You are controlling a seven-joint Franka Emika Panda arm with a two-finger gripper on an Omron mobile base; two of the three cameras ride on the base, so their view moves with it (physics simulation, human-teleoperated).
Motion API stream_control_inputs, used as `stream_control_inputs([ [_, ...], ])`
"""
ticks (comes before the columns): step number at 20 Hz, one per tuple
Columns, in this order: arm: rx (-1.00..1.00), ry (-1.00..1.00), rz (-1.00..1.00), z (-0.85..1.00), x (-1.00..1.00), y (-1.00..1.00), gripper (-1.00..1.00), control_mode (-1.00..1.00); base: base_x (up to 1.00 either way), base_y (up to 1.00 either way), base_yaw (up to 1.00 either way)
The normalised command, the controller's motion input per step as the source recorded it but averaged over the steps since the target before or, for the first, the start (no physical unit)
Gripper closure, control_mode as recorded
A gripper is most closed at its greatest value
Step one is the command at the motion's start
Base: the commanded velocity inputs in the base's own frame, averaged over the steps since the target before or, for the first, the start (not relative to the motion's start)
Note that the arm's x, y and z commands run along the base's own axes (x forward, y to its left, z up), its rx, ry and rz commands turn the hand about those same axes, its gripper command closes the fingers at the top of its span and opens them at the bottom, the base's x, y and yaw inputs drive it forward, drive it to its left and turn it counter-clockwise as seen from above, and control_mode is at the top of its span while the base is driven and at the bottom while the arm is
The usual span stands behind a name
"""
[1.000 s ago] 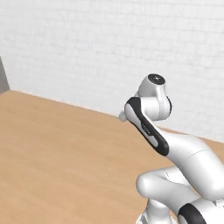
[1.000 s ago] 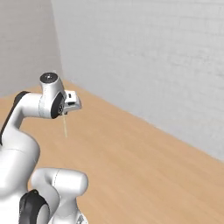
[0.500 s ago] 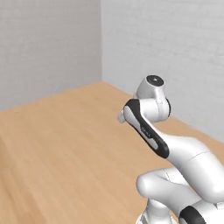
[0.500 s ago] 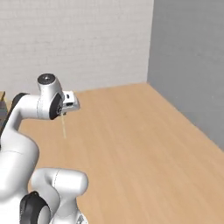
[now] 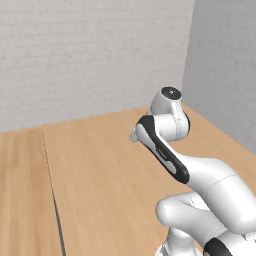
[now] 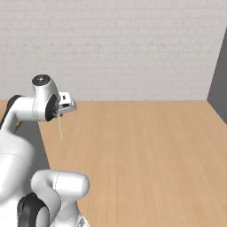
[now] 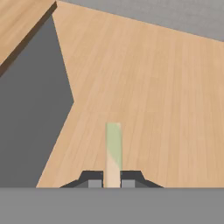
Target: Take a straw from the drawer in front and place it inside the glass cup on the dining counter.
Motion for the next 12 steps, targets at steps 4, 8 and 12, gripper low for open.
stream_control_inputs([
  [4, 0.00, 0.00, 0.00, 0.00, 0.00, 0.00, 1.00, 1.00, 1.00, -0.63, 0.41],
  [8, 0.00, 0.00, 0.00, 0.00, 0.00, 0.00, 1.00, 1.00, 1.00, -0.58, 0.42],
  [12, 0.00, 0.00, 0.00, 0.00, 0.00, 0.00, 1.00, 1.00, 1.00, -0.49, 0.45],
])
